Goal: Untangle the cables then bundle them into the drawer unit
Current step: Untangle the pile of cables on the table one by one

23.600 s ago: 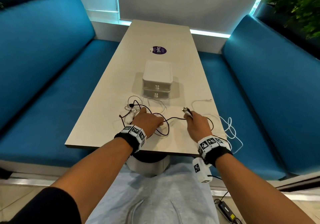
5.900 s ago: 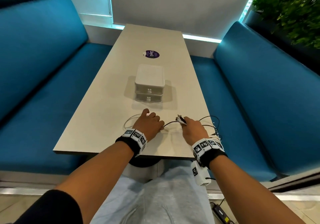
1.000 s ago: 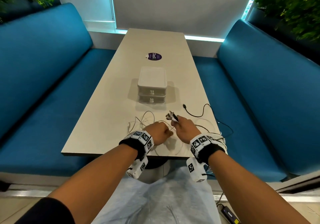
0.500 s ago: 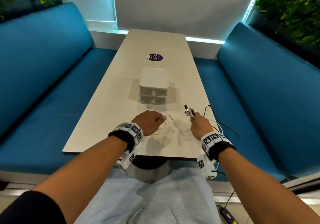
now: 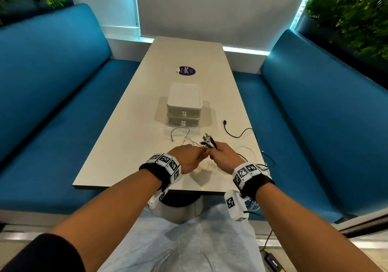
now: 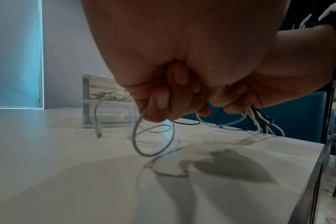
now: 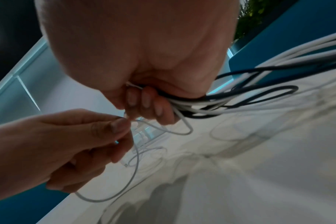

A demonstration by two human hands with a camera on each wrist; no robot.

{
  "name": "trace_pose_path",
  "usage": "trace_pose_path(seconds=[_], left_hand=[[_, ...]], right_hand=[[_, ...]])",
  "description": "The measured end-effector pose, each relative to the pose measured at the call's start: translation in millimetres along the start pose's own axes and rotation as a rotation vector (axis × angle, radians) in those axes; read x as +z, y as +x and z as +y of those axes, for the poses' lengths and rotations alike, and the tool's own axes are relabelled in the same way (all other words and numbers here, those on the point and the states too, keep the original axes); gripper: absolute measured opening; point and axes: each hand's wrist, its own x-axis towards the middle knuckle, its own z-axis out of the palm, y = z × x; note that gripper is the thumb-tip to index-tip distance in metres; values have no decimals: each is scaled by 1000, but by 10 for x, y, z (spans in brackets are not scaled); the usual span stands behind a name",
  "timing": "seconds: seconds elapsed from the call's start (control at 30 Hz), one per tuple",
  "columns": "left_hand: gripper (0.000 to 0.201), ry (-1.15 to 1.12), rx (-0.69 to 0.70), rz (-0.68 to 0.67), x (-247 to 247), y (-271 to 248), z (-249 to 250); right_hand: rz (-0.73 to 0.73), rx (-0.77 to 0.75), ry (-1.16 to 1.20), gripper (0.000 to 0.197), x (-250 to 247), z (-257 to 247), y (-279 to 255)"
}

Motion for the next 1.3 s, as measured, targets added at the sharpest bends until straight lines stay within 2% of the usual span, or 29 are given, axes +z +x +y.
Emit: trace_pose_path(seconds=[0.1,0.2,0.27,0.33,0.4,0.47,0.57,0.73,0.9,1.07,1.17,1.3], left_hand=[[37,-24,-30,22,16,13,-50],[33,-58,-45,117,-2,25,-154],[38,-43,-51,138,-76,10,-247],[39,-8,-64,112,-179,-23,-337],[38,29,-92,102,-237,-63,-409],[36,59,-124,111,-235,-112,-435],[33,126,-133,89,-126,-125,-354],[33,106,-139,58,65,2,-175],[34,69,-111,114,124,106,6],[36,-21,-46,118,166,75,-13],[27,-98,-30,145,170,40,-59],[23,-122,-54,94,73,26,-218]], right_hand=[[-32,-4,10,26,-19,45,-25],[-5,-21,-47,19,-87,99,-30],[12,-8,-153,17,-135,154,-6],[67,36,-334,25,-174,238,26],[142,110,-410,29,-226,335,48],[192,172,-410,30,-265,409,53],[210,186,-428,29,-209,445,54],[326,62,-277,26,-65,258,55],[220,-20,-227,21,113,159,8],[70,31,-124,23,119,203,-4],[37,43,-144,19,68,222,-8],[35,32,-302,20,93,237,11]])
